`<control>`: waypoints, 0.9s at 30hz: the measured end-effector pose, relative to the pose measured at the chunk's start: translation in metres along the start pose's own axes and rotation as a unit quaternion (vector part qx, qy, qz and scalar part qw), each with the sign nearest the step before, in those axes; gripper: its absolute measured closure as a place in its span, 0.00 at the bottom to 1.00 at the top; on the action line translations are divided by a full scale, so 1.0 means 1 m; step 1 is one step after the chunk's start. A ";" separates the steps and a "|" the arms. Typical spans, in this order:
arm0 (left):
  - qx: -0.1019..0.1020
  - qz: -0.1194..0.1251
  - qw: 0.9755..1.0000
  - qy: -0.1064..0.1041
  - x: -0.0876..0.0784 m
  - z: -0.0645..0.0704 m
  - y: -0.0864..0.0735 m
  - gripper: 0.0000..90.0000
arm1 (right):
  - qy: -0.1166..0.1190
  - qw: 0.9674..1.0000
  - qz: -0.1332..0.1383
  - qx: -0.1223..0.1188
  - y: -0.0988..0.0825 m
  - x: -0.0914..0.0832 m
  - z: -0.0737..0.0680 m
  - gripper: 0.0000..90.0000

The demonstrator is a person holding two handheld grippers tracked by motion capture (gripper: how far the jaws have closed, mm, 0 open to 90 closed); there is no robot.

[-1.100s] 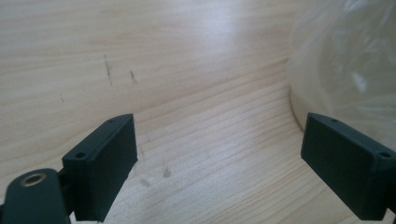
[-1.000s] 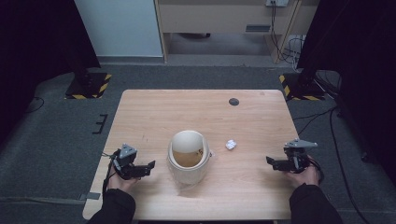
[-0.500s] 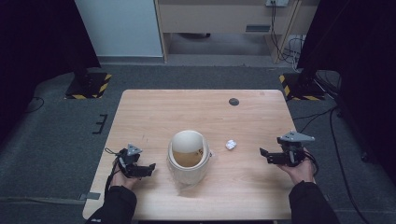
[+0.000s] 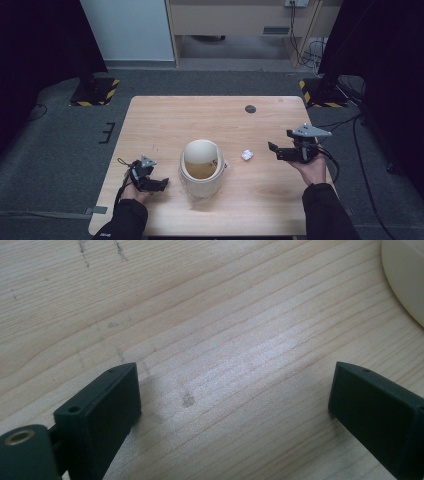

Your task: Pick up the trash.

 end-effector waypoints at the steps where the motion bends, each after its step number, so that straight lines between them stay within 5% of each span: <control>1: 0.000 0.001 1.000 -0.001 0.000 0.000 0.000 0.06 | 0.003 1.000 0.002 -0.003 0.005 0.002 -0.002 0.16; 12: 0.004 0.008 1.000 -0.003 0.001 0.002 -0.002 0.01 | 0.014 1.000 -0.005 -0.013 0.019 0.026 -0.013 0.21; 22: 0.002 0.013 1.000 -0.001 0.002 0.003 -0.002 0.00 | 0.026 0.999 -0.043 -0.004 -0.001 0.059 -0.023 0.27; 27: 0.001 0.018 1.000 0.000 0.002 0.003 -0.003 0.00 | 0.029 0.997 -0.073 -0.018 -0.014 0.074 -0.030 0.30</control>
Point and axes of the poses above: each handheld gripper's, and its own axes: x roughly forward along the jaws, y roughly out of its top, z roughly to its right, the point moved 6 cm from there along x, roughly forward along the jaws, and after that the axes turned 4 degrees about y, right-handed, at the moved point
